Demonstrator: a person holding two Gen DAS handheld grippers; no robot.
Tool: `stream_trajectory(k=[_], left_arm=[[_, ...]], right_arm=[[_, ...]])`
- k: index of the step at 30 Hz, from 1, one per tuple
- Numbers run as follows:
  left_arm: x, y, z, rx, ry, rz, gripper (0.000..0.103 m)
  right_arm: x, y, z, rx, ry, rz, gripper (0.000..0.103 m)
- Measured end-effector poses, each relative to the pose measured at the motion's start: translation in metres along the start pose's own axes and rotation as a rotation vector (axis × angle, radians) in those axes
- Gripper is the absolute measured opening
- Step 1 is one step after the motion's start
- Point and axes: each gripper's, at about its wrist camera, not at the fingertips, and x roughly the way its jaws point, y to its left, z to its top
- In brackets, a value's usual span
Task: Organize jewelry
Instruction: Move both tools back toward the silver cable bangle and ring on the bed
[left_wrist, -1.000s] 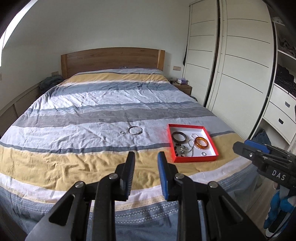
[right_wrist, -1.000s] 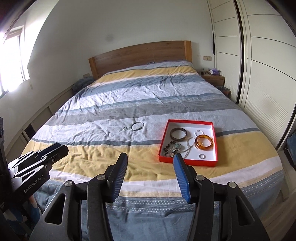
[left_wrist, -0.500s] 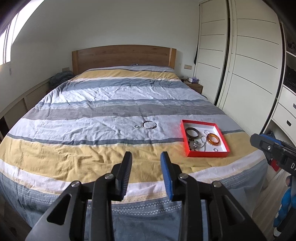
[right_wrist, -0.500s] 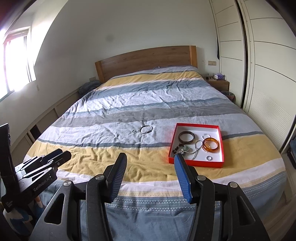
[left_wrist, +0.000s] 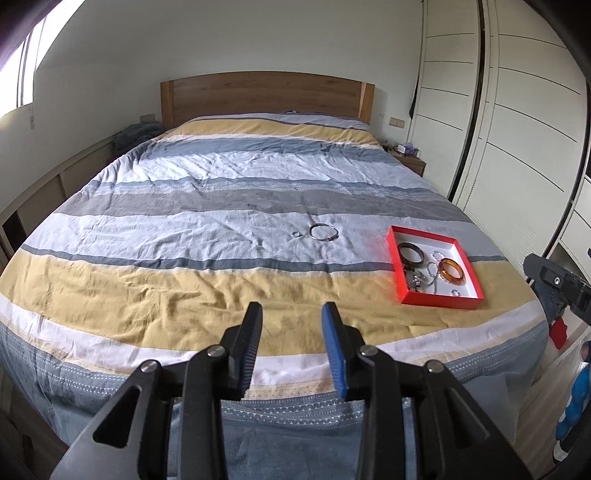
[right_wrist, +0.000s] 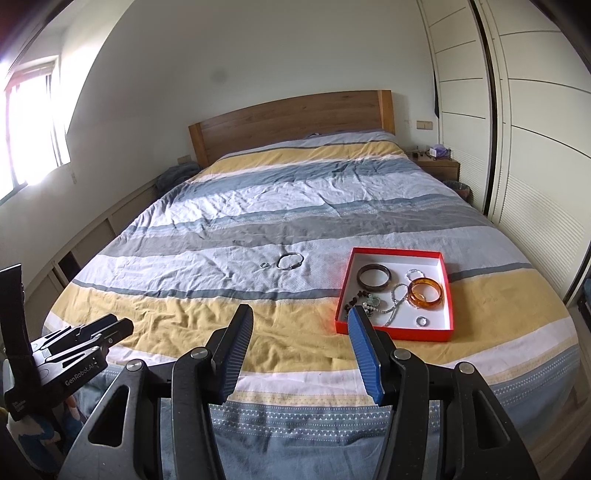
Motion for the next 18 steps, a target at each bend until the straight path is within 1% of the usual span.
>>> stream_trajectory(k=[5,10,14,18], left_arm=[[0.021,0.018,-0.001,-0.014,0.029,0.035,0.032],[0.052,0.029,0.002,-0.02,0.067,0.039,0.032],[0.082,0.033,0.009,-0.009,0.093,0.027,0.032],[0.119,0.035,0.021,-0.002,0.115,0.0,0.032]], right_arm=[[0.022,0.004,-0.002,-0.019,0.026,0.02,0.053],[0.057,0.005,-0.001,-0.036,0.077,0.032,0.053],[0.089,0.009,0.005,-0.061,0.124,0.045,0.053],[0.129,0.013,0.015,-0.077,0.171,0.058,0.053]])
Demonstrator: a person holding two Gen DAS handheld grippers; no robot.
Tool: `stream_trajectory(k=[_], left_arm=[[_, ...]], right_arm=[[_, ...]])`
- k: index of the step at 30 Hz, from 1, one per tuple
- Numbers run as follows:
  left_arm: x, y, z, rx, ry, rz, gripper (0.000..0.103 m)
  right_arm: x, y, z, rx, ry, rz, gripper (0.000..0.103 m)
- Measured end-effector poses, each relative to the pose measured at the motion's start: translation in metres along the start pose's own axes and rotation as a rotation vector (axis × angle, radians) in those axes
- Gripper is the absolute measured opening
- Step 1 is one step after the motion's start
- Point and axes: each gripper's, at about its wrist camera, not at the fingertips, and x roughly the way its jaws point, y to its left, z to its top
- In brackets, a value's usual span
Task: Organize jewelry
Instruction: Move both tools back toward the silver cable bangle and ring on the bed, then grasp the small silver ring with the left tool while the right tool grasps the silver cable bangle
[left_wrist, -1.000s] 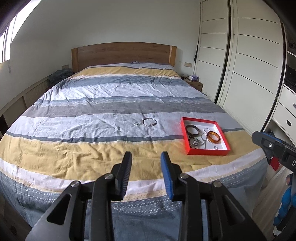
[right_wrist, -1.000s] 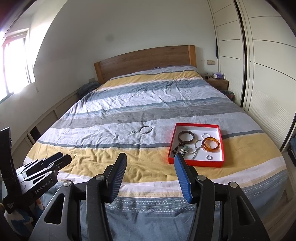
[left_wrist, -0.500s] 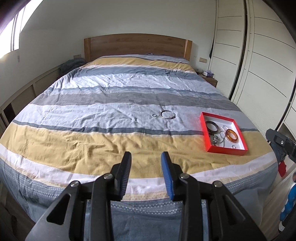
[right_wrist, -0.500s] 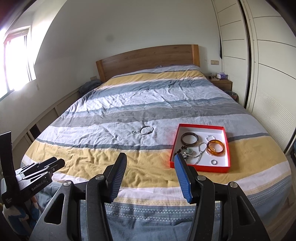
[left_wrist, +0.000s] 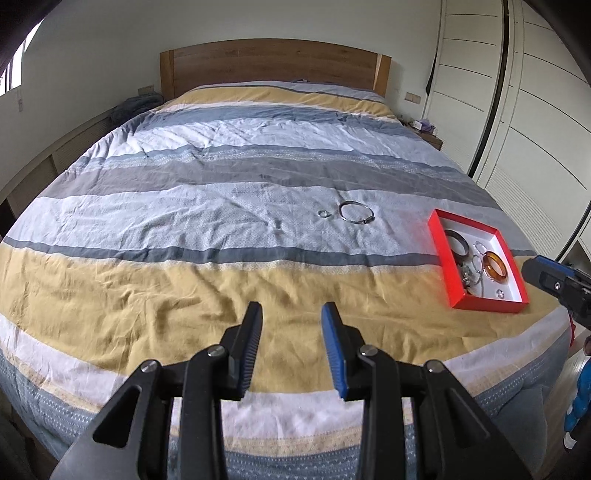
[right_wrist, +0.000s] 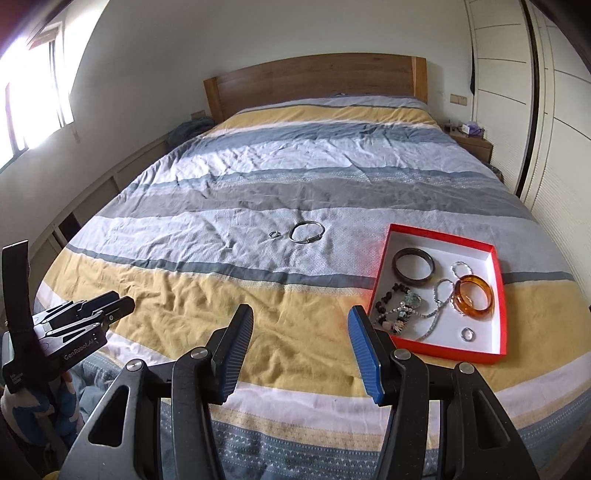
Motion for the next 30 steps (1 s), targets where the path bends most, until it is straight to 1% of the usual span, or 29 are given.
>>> stream_trajectory(k=[5,8,12,18,22,25,30], left_arm=[[0.054,-0.002,0.026,0.035,0.022,-0.018,0.032],[0.085,-0.004,0.043,0.058,0.032,-0.03,0.032],[0.131,-0.006,0.064,0.077,0.058,-0.067,0.032],[0.194,-0.009,0.084,0.098,0.097,-0.121,0.032],[0.224,-0.013,0.095,0.107,0.106,-0.157,0.032],[0.241,-0.018,0.099,0.121,0.115,-0.166,0.032],[0.263,-0.027,0.103,0.151,0.126,-0.184,0.032]], right_arm=[[0.057,-0.003,0.026,0.001,0.053,0.012,0.053],[0.094,-0.007,0.042,0.015,0.079,0.018,0.051],[0.143,-0.011,0.06,0.024,0.117,0.021,0.047],[0.208,-0.025,0.083,0.041,0.163,0.018,0.043],[0.248,-0.033,0.095,0.054,0.195,0.01,0.041],[0.273,-0.039,0.102,0.064,0.213,0.0,0.041],[0.305,-0.044,0.109,0.073,0.24,-0.014,0.041]])
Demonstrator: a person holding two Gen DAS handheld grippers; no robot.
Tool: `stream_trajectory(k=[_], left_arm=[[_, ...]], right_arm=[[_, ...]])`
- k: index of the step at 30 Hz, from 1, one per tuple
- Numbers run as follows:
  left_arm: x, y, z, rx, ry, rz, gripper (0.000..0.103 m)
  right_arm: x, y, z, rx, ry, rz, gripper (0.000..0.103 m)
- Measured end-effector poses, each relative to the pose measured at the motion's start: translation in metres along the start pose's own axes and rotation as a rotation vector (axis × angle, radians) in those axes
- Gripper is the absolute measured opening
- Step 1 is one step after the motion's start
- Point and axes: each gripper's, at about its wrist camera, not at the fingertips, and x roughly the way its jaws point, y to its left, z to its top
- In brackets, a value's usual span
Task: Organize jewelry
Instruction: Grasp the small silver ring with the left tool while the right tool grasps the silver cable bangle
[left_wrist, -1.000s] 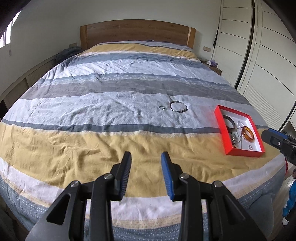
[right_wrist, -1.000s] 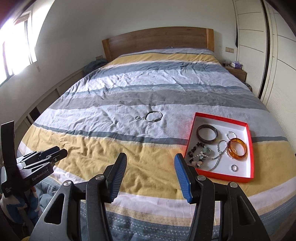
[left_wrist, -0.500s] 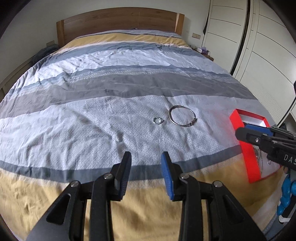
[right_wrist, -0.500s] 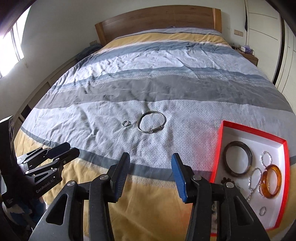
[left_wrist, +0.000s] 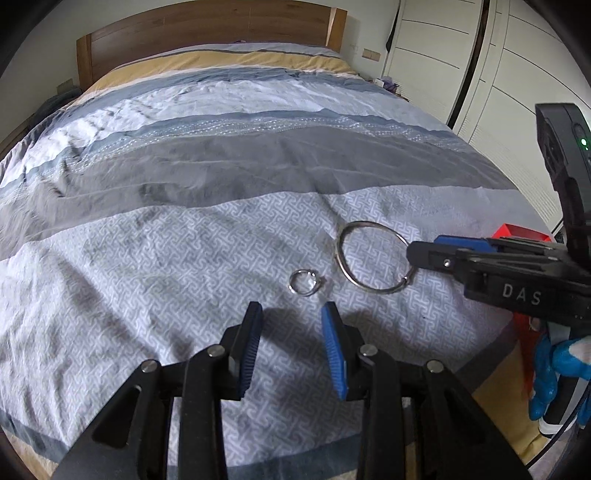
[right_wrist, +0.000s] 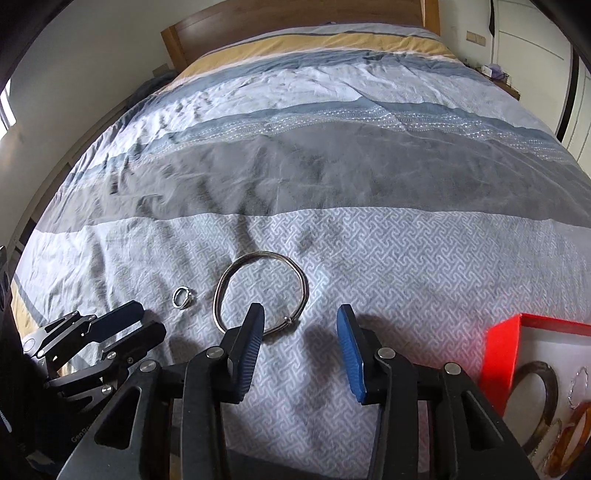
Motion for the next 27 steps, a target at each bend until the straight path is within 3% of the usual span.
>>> stream_trajectory(k=[12,16,20,24,27], left_arm=[[0.028,-0.003,0.006,0.045,0.017,-0.001,0.03],[0.031,0.0,0.005,0.034,0.012,-0.003,0.022],[0.032,0.003,0.005,0.024,0.009,-0.014,0.019],[0.028,0.001,0.004,0.032,-0.004,-0.008,0.018],[0.022,0.0,0.002,0.034,-0.014,0.0,0.018]], right_arm=[[0.035,0.005,0.009,-0.049,0.036,-0.03,0.041],[0.043,0.007,0.006,-0.082,0.035,-0.051,0.039],[0.048,0.012,0.005,-0.132,0.027,-0.088,0.032],[0.047,0.014,0.005,-0.152,0.006,-0.12,0.013],[0.04,0.009,0.004,-0.127,-0.024,-0.086,0.008]])
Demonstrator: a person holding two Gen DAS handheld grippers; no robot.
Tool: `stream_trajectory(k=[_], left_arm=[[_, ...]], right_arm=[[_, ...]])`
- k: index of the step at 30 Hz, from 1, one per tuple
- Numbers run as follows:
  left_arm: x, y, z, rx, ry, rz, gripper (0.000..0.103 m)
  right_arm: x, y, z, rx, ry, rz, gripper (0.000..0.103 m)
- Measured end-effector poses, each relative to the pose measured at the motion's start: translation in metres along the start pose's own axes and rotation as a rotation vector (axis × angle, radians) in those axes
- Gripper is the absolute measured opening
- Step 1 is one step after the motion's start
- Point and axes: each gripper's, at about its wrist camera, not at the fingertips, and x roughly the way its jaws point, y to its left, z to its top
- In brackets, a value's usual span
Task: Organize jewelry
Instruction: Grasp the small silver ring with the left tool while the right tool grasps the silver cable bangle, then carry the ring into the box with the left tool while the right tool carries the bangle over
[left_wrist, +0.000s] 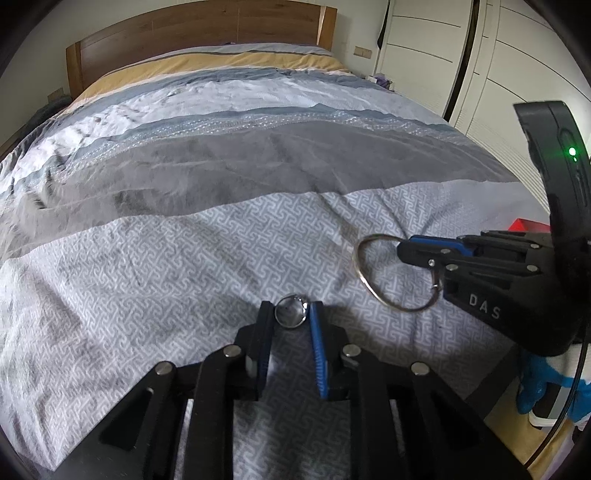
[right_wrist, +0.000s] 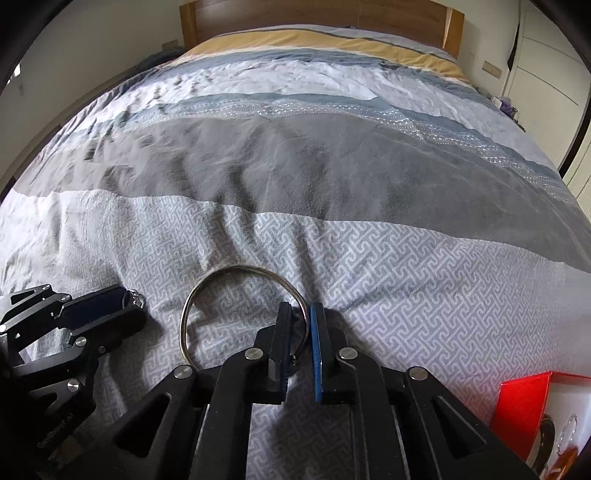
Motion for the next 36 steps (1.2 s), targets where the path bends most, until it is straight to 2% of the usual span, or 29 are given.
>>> stream_trajectory(k=[1,5,15,24,30,36], left_arm=[[-0.002,-0.001,0.0,0.002,-0.003,0.004,0.018],[-0.011,-0.003,-0.001,-0.007,-0.008,0.017,0.018],[-0.04,0.002,-0.008,-0.037,-0.019,0.041,0.018],[-0.073,-0.004,0.0,-0.036,-0.056,0.044,0.018],[-0.103,-0.026,0.007,-0.007,-0.093,0.031,0.018],[-0.124,-0.073,0.01,0.046,-0.113,-0.018,0.018]], right_arm=[[-0.004,-0.003,-0.001,0.015,-0.015,0.029,0.008],[-0.018,-0.005,-0.006,0.037,-0.05,0.044,0.005],[-0.054,0.009,-0.004,-0.009,-0.099,0.037,0.004],[-0.096,0.016,-0.003,-0.029,-0.141,0.033,0.003],[-0.141,0.004,-0.008,-0.015,-0.181,0.011,0.003],[-0.194,-0.024,-0.023,0.006,-0.215,-0.027,0.003]])
